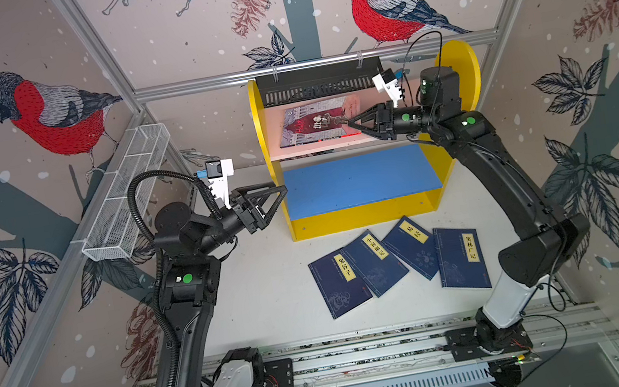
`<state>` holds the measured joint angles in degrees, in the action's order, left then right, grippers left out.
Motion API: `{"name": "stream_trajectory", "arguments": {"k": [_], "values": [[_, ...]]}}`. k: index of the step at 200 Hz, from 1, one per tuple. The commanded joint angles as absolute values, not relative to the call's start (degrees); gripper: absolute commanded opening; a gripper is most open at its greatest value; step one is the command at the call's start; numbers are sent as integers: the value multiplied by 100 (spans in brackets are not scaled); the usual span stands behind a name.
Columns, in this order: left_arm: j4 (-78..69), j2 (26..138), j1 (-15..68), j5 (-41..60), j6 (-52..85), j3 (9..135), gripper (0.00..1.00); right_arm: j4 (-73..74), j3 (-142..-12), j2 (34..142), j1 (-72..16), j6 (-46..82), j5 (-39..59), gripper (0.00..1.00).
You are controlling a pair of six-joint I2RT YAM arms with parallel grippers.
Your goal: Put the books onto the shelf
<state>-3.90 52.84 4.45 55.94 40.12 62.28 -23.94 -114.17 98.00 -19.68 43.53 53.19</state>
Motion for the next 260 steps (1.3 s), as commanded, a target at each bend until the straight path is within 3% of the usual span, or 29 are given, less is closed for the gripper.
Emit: {"name": "stream_trajectory", "arguments": {"k": [1, 32, 82, 141, 174, 236, 260], "values": [[-630, 5265, 440, 5687, 4052, 6214, 79, -2296, -11336, 9721, -1960, 4289, 5330, 26], [-611, 5238, 439, 5704, 4045, 6214, 79, -2303, -11281, 9712, -1925, 4304, 5385, 11], [-564, 5201, 441, 5736, 3992, 6232, 79, -1978, -11181, 9675, -1934, 4557, 5691, 3], [-517, 5208, 439, 5739, 3916, 6267, 80, -1767, -11125, 9655, -2030, 4675, 5932, 3], [-526, 5212, 439, 5704, 3919, 6267, 80, -1780, -11121, 9694, -2049, 4692, 5889, 14], [-715, 5228, 440, 5579, 4121, 6237, 80, -2019, -11147, 9729, -2074, 4610, 5501, 20], [-817, 5255, 439, 5470, 4217, 6251, 80, -1983, -11169, 9737, -2083, 4699, 5302, 12]]}}
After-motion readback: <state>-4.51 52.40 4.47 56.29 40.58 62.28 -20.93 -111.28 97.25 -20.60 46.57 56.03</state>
